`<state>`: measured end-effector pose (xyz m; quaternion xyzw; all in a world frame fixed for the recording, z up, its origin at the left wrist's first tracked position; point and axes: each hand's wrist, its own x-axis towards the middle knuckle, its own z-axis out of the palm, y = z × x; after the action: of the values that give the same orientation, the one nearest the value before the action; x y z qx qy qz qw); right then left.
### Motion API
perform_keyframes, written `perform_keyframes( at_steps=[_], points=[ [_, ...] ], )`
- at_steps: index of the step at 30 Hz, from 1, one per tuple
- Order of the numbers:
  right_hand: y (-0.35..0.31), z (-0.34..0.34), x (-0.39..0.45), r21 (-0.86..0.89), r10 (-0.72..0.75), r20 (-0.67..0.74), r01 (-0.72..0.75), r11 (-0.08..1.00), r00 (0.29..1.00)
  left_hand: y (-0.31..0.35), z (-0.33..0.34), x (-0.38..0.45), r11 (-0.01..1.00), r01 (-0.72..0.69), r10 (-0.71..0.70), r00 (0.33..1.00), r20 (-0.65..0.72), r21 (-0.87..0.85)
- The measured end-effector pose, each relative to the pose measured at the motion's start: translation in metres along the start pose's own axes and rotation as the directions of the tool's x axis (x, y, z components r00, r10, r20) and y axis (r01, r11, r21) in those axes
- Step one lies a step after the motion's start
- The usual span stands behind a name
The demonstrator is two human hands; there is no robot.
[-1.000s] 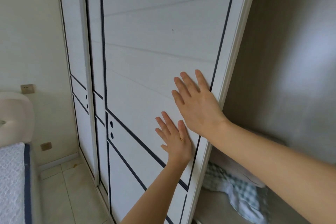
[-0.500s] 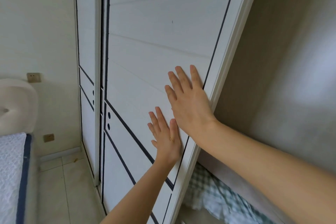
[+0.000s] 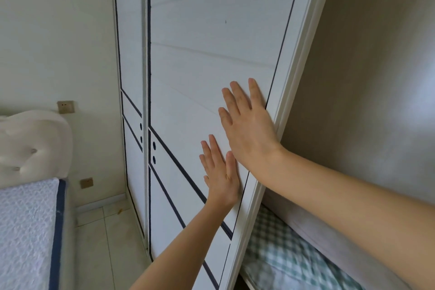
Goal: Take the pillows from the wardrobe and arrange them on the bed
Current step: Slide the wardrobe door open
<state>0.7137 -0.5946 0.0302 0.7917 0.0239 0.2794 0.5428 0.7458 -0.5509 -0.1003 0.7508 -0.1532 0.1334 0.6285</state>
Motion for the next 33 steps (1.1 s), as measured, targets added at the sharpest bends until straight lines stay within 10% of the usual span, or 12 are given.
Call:
perform_keyframes(
  at_steps=[23,33],
  points=[
    [-0.018,0.002,0.048,0.083,0.018,0.003,-0.019,0.996,1.000,-0.033,-0.025,0.047,0.999,-0.033,0.034,0.998,0.044,-0.032],
    [0.002,-0.020,0.010,0.345,0.024,-0.256,0.068,0.936,0.966,-0.023,-0.049,0.041,0.996,-0.055,0.056,0.998,0.010,-0.065]
  ],
)
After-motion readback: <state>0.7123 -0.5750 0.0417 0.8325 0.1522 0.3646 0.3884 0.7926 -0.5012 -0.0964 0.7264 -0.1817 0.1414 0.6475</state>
